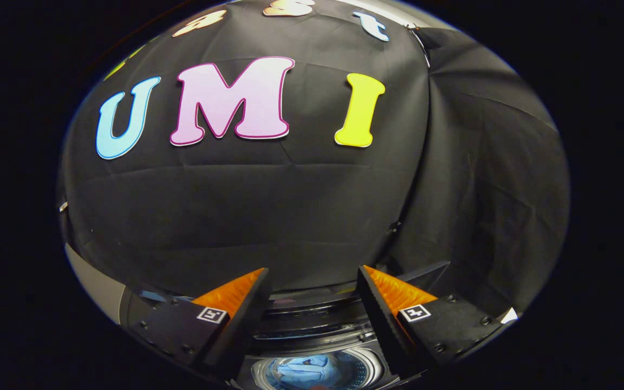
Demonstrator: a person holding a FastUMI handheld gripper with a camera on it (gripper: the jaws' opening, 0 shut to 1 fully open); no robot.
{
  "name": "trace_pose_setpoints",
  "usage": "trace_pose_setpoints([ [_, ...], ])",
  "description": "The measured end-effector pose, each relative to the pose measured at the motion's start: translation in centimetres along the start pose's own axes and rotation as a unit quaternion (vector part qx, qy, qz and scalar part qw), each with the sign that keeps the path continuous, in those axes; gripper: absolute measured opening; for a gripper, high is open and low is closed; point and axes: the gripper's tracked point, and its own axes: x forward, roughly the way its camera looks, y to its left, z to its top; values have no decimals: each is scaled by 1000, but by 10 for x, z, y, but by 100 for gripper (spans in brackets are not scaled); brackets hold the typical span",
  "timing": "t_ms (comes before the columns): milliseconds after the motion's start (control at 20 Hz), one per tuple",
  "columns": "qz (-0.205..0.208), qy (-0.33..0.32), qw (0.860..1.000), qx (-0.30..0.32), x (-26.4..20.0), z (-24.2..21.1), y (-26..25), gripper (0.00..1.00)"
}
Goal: Put the clothes into the washing machine and then close the washing machine lid.
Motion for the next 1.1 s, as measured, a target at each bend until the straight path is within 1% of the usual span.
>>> trace_pose_setpoints([
  [400, -9, -6, 1000, -8, -16, -4, -3, 99],
  [550, -12, -14, 1000, 1, -24, -6, -6, 99],
  [750, -13, -15, 1000, -8, -32, -10, -8, 99],
  [1100, -16, -8, 1000, -11, -62, -23, -17, 99],
])
